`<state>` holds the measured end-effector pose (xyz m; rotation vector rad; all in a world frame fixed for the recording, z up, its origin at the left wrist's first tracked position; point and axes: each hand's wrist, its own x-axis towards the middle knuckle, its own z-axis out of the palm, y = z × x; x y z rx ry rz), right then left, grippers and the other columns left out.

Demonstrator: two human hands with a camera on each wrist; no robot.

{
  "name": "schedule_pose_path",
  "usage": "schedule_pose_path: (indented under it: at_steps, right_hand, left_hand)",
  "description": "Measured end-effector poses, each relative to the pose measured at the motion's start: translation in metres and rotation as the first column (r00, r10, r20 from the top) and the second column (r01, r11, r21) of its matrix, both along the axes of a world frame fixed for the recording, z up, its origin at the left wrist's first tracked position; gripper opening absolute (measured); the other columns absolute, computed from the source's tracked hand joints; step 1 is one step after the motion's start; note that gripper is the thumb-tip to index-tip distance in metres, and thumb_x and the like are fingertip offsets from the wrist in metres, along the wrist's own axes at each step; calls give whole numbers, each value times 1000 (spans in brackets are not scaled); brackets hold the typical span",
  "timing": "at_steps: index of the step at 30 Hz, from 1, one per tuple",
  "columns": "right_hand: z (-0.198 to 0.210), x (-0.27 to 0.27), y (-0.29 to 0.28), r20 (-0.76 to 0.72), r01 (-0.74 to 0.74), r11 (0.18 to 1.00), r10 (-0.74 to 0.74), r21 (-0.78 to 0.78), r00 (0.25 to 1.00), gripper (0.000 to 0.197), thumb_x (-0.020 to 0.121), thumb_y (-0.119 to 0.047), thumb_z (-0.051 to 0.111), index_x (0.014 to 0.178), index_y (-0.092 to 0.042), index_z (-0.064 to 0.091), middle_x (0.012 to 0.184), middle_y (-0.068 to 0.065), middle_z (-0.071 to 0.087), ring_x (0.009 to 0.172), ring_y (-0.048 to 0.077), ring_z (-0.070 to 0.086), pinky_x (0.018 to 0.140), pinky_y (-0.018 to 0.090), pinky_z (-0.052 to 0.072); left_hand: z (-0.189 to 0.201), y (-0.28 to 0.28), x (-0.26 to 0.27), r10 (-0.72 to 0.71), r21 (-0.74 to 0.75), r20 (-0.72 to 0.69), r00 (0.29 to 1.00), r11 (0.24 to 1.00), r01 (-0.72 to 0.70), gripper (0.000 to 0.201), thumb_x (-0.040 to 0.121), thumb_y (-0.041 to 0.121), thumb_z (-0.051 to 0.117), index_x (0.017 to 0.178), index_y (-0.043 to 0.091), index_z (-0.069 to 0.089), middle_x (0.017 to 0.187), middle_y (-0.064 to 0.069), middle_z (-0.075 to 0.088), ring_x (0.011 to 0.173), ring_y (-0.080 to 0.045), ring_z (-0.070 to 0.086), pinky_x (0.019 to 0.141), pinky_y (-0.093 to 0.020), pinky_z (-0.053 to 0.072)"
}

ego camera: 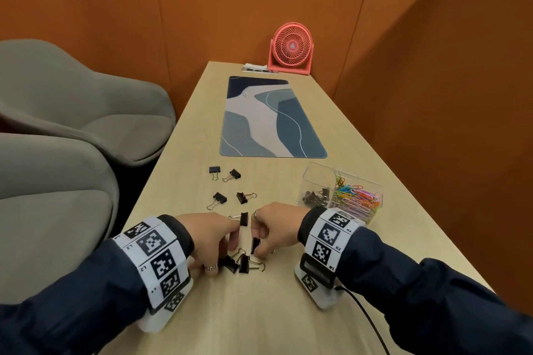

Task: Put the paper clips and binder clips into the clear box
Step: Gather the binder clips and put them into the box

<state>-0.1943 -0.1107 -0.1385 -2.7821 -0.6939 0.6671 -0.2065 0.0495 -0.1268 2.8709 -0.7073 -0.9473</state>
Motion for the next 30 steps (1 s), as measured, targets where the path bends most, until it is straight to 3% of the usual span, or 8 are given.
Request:
schedule_pose_path:
  at_steps: [7,13,16,19,22,24,27,30]
  right_hand:
    - [-2,2,-4,-2,42,997,-42,66,999,32,79,-18,69,68,-26,39,69,-8,48,66,14,48,58,22,39]
    - [1,3,-10,1,33,996,-33,86,999,32,80,-22,71,71,-25,40,68,-10,47,63,10,44,55,18,35]
    - [8,2,-17,29,64,988,-68,142,997,29,81,-20,69,73,-24,42,68,-9,47,62,9,45,54,17,35]
    - [20,2,-23,90,105,962,-132,254,987,30,81,-20,69,71,-26,41,68,-8,50,58,6,47,58,20,40]
    - [39,2,-22,168,146,896,-235,420,957,26,80,-20,72,77,-22,47,69,-6,56,60,7,50,60,18,42]
    - [51,1,-16,192,160,829,-304,536,933,22,79,-21,73,82,-18,51,74,2,63,63,11,55,63,22,47]
    - [64,0,-2,213,137,748,-352,650,911,22,78,-21,74,78,-22,52,76,6,68,63,11,57,66,26,50]
    - [67,0,16,229,111,758,-329,642,916,18,79,-21,74,80,-22,56,73,2,69,62,8,58,68,27,51]
  left_hand:
    - [-1,3,1,23,-75,11,1000,997,-22,42,72,8,73,108,21,56,83,10,55,83,-13,55,68,-25,46]
    - [5,28,7,167,-363,-80,983,913,-184,41,68,-4,65,98,23,62,75,10,64,70,-7,59,62,-18,46]
    - [12,46,10,253,-648,-275,928,664,-373,39,69,-17,64,95,12,66,70,-1,66,67,-12,66,64,-24,54]
    - [18,60,10,216,-799,-482,849,289,-527,45,48,-4,86,88,10,72,69,-7,64,74,-23,70,66,-34,58]
    - [16,62,12,79,-744,-666,742,-142,-652,79,27,12,96,100,4,66,71,-10,63,89,-36,70,66,-45,59]
    - [10,56,15,21,-629,-739,673,-379,-679,65,50,2,86,109,3,59,75,-11,60,83,-29,71,67,-45,59]
    - [5,46,17,-31,-439,-837,547,-560,-703,37,72,-11,57,107,0,56,83,-13,55,70,-20,66,69,-39,60]
    - [-4,38,20,-151,-317,-862,484,-583,-748,64,37,-6,81,97,-3,60,72,-13,58,61,-18,62,68,-38,60]
